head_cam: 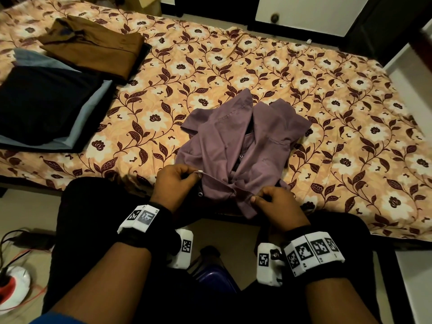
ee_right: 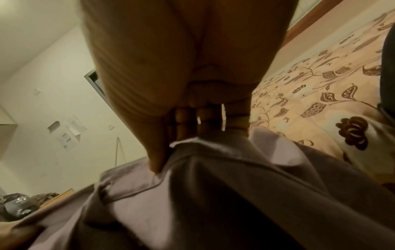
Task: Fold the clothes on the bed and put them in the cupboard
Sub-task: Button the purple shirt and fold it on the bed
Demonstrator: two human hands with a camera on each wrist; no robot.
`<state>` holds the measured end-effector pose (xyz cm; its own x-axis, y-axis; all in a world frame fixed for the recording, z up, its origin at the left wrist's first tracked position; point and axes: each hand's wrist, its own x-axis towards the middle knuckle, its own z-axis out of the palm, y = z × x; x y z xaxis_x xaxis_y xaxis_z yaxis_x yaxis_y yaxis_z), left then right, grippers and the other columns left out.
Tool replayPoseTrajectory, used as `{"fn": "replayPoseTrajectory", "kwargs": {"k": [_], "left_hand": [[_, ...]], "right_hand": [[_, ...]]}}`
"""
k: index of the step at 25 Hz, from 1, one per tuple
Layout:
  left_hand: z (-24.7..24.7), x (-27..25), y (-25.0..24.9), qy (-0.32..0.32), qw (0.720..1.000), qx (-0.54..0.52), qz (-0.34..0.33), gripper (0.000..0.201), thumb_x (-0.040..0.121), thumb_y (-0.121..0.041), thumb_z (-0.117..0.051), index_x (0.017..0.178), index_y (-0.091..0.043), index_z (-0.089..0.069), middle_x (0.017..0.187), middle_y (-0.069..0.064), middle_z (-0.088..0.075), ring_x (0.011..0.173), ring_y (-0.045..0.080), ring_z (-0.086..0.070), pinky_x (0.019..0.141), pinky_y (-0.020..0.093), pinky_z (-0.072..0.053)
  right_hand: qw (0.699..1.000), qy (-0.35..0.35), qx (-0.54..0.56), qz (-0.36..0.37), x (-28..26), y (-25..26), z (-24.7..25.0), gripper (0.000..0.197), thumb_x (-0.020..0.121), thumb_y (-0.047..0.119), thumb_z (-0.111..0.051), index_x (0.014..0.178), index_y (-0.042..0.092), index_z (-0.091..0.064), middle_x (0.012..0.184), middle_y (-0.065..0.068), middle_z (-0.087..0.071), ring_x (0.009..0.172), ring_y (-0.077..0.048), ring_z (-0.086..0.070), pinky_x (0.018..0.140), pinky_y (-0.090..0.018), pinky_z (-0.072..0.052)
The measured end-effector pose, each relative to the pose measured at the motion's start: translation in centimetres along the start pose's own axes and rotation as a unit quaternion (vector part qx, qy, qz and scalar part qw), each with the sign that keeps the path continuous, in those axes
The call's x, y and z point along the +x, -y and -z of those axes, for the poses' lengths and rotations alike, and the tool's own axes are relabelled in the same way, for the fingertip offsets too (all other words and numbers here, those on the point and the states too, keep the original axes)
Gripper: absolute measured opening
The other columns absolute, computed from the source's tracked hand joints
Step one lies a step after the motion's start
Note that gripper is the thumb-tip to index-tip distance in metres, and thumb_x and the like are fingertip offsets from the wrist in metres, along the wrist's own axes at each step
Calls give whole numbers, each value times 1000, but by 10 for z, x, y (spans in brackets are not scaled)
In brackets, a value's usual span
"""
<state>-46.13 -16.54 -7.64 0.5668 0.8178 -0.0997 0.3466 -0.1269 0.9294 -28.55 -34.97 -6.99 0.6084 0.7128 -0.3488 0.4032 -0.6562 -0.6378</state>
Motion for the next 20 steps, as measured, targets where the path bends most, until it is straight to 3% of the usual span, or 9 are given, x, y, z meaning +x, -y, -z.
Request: {"fn": "replayPoseTrajectory", "kwargs": {"k": [2,3,5,6,7,11,14,18,20], "left_hand": [[-3,-6,-5,32,998,-58,-18,10,86,-8,-70,86,-16,-76,80,-1,-74,78,15,-70,77,34,-58],[-7,-10,-8,58,995,-82,-30,14,85,-4,-70,85,-16,-76,80,-2,-75,77,12,-70,74,27,-56],[-15,-16,-8,108,987,-95,-73,17,82,1,-72,87,-15,-76,84,-3,-75,81,9,-70,76,20,-54],[-20,-17,-8,118,984,-93,-101,17,81,1,-73,89,-13,-77,87,-2,-76,83,11,-70,78,22,-54],[-22,-16,-7,124,981,-91,-119,16,80,-2,-75,91,-13,-77,89,0,-75,85,14,-70,80,26,-56],[-25,-10,-3,167,970,-121,-126,20,73,-25,-74,93,-22,-78,90,-6,-74,86,13,-69,82,26,-55],[-27,-9,0,208,964,-108,-129,23,78,-20,-72,99,-27,-76,95,-3,-68,92,15,-64,84,29,-53],[-27,-12,-3,239,957,-68,-148,34,80,-22,-65,107,-41,-69,97,3,-61,95,12,-58,87,21,-50],[-28,-13,-6,239,958,-76,-137,35,79,-23,-68,109,-39,-70,94,6,-62,90,12,-60,86,22,-50]], "right_hand": [[985,43,166,-27,-4,6,-6,25,87,25,-65,71,7,-58,68,-9,-58,63,-20,-53,66,-31,-43],[951,72,297,-38,-7,11,-10,25,84,26,-67,77,2,-60,72,-15,-57,67,-22,-52,69,-33,-42],[848,93,519,-57,-13,23,-21,24,78,22,-66,82,-1,-62,76,-17,-60,71,-23,-57,71,-31,-48],[813,91,573,-52,-14,28,-23,18,76,17,-64,83,0,-63,77,-14,-64,71,-20,-60,70,-28,-51],[802,84,590,-41,-16,32,-25,15,75,11,-63,86,1,-65,78,-11,-67,71,-18,-62,69,-26,-53],[855,13,518,6,-14,33,-26,15,81,-5,-64,92,2,-71,81,-9,-73,74,-17,-68,70,-26,-55],[894,-40,445,35,-11,34,-30,15,80,-8,-66,92,-1,-71,83,-11,-74,74,-16,-70,70,-23,-56],[892,-69,446,31,-9,34,-37,16,82,-8,-64,95,-4,-70,88,-16,-73,77,-16,-70,73,-24,-55],[878,-41,477,16,-12,33,-38,19,83,-8,-62,100,-4,-69,94,-20,-72,84,-19,-70,77,-27,-55]]}}
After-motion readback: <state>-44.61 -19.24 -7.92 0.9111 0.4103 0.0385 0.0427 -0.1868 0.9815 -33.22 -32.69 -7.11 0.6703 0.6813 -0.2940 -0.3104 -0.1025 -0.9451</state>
